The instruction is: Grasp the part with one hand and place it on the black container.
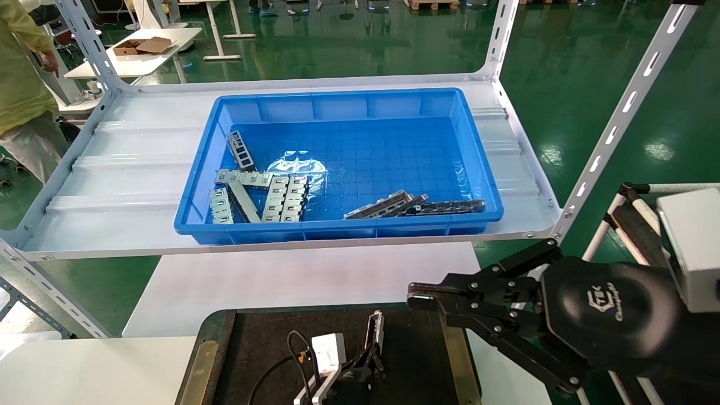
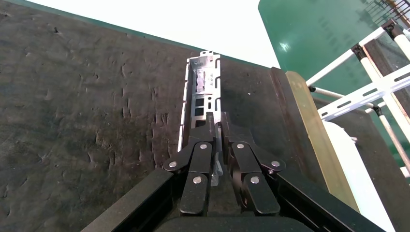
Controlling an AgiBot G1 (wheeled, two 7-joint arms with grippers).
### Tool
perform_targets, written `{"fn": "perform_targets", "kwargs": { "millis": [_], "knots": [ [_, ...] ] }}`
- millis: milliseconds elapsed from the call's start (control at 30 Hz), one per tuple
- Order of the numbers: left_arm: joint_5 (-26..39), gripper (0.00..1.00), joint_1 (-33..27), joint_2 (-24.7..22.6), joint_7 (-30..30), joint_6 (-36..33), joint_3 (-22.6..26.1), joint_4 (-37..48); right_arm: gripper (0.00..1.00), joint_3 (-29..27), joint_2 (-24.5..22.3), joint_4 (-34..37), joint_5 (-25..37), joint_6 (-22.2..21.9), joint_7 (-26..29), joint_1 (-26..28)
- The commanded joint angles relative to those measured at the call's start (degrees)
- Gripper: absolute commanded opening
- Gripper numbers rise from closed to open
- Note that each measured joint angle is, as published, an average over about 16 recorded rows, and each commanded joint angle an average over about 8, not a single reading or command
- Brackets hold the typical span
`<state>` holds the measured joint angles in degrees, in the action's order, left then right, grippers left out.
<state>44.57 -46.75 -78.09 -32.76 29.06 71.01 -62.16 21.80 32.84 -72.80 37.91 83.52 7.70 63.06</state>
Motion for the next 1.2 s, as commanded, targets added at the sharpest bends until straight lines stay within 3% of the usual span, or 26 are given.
{"fn": "perform_targets", "kwargs": {
  "millis": [33,733,967,1200],
  "knots": [
    [0.2,1.0,-0.3,0.0,-1.1,0.3,0.9,0.3,1.0,0.0,0.0,0.0,0.0,0.0,0.0,0.0],
    [5.4,1.0,-3.4,0.4,-11.5,0.4,6.6,-0.7,1.0,0.0,0.0,0.0,0.0,0.0,0.0,0.0],
    [9.9,1.0,-5.1,2.4,-14.9,-5.0,7.1,-0.7,1.0,0.0,0.0,0.0,0.0,0.0,0.0,0.0],
    [15.6,1.0,-7.0,8.7,-17.8,-14.0,6.4,-4.6,1.0,0.0,0.0,0.0,0.0,0.0,0.0,0.0]
  ]
}}
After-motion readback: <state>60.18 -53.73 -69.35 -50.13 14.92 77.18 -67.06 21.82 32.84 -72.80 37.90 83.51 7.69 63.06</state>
